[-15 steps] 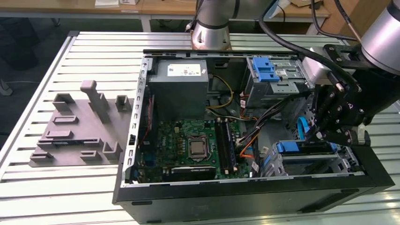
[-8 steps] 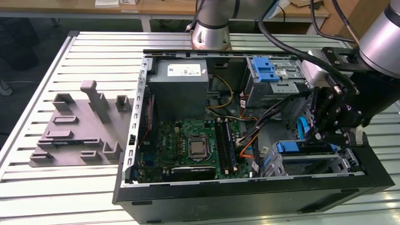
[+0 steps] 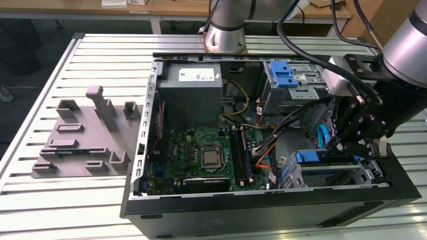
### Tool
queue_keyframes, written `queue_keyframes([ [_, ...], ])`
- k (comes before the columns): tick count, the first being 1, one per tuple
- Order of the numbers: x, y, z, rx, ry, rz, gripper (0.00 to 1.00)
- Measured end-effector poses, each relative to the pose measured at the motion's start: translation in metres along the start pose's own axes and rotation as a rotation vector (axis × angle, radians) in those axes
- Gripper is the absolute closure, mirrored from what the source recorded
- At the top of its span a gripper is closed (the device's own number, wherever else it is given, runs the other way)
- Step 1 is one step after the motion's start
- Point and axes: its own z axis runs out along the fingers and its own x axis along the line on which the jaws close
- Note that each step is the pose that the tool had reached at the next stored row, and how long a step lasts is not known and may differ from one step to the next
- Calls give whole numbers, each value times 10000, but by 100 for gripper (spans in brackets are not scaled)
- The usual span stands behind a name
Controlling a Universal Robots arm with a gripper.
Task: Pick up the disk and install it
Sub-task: 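Insert the second disk wire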
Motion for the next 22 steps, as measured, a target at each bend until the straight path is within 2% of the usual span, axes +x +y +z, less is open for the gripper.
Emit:
queue_keyframes([
  [3,-1,-2,5,-3,-31,-1,89],
  [7,0,-2,-1,-4,-38,-2,89],
  [16,-1,0,-48,-7,-36,-1,89],
  [22,-2,1,-103,-12,-35,-2,89],
])
